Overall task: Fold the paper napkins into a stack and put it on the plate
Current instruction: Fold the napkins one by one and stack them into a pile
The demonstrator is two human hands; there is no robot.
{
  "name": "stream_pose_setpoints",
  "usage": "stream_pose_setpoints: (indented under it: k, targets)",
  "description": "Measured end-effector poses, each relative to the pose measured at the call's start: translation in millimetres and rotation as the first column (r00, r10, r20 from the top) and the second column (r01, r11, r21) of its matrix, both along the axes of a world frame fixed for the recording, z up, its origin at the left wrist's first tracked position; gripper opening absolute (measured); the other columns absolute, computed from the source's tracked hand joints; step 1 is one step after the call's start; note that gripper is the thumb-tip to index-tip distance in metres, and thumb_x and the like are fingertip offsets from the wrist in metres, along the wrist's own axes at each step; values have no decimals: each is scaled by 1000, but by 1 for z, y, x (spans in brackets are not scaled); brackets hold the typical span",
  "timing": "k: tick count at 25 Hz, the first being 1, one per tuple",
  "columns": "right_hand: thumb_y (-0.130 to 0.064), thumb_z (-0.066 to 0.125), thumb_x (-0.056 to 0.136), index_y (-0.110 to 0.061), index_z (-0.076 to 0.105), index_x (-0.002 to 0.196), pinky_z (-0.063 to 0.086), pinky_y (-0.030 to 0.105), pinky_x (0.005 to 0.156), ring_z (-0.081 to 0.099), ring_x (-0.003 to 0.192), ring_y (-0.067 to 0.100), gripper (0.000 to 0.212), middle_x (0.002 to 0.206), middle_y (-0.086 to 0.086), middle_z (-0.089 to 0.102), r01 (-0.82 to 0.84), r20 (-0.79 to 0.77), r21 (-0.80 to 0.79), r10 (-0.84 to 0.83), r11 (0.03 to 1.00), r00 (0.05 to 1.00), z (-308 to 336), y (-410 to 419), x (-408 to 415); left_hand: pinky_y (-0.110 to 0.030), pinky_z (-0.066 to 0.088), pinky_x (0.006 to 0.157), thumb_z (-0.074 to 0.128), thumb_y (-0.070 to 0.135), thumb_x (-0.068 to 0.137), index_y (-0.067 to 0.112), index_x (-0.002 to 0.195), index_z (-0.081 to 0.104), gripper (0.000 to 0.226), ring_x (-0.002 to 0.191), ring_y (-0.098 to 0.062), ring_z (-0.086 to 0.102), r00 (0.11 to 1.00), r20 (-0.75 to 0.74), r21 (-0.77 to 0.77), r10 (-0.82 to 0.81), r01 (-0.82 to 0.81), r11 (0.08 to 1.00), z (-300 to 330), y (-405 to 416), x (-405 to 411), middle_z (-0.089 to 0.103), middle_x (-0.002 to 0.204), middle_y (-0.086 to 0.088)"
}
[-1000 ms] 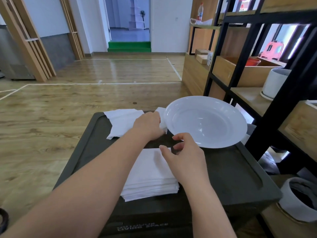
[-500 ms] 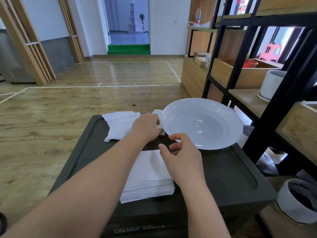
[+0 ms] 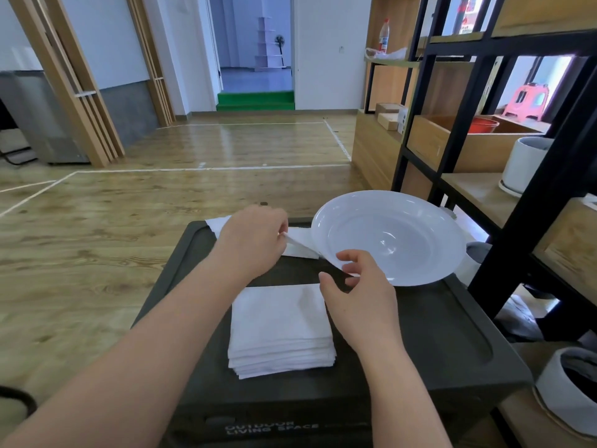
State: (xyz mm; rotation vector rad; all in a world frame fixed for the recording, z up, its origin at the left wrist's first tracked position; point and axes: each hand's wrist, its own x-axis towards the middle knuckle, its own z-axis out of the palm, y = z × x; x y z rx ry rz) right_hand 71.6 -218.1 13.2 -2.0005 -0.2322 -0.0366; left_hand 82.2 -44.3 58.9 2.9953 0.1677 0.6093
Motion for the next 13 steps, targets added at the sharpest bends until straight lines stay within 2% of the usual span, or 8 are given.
stream_pose_setpoints:
  k: [3,5,6,8,10,11,12,13]
  targets:
    - [-30,72,80,-48,40,122,29,15,89,34,114,-7,56,120,-29,38,-105,111,9,103,994,988,5,0,-4,-11,34,60,54,31,86,36,83,57,6,82,0,53,989,107,-214,-103,124,969,19,-2,-67,60,85,22]
    - [-31,71,79,-48,54,106,32,8,83,41,102,-19,36,109,-36,50,-194,148,42,186,980,971,10,1,-8,-12,41,64,59,37,84,39,83,59,3,79,4,59,984,139,-472,-114,167,865,23,-4,-101,62,90,29]
    - [-32,70,80,-45,63,95,37,7,75,49,94,-18,21,98,-31,60,-244,113,89,234,966,966,13,1,-10,-13,42,65,62,34,84,39,83,61,5,79,5,60,979,185,-583,-87,181,792,21,-5,-111,64,88,27]
    - [-33,69,81,-36,73,82,48,14,64,64,81,-5,4,85,-17,71,-328,-4,259,340,908,940,19,-1,-15,-16,42,65,65,28,85,36,82,63,9,73,4,61,967,250,-763,57,161,626,10,-3,-120,69,81,17]
    - [-37,67,83,-21,74,87,58,30,68,69,86,16,17,90,1,74,-312,-97,343,364,886,926,19,-1,-17,-21,42,66,65,28,87,32,85,66,4,75,-2,63,956,204,-885,212,87,458,-4,-1,-118,72,81,7]
    - [-39,64,84,-10,70,87,58,40,74,67,85,29,30,91,11,72,-272,-129,319,327,908,936,19,1,-16,-23,43,68,64,29,87,30,87,67,3,78,-7,65,951,164,-915,263,47,401,-13,1,-114,73,83,5]
    - [-41,63,84,-4,67,81,56,42,72,62,76,33,38,83,14,70,-236,-140,265,279,935,950,16,3,-15,-24,45,69,63,30,88,28,87,67,5,79,-10,66,945,125,-928,304,3,373,-21,2,-111,74,84,4]
    - [-41,62,85,-6,65,69,51,33,64,58,64,26,38,70,9,65,-196,-133,187,223,963,966,14,6,-14,-26,47,70,63,31,88,27,86,67,6,78,-11,66,938,92,-928,334,-41,370,-29,2,-107,74,84,5]
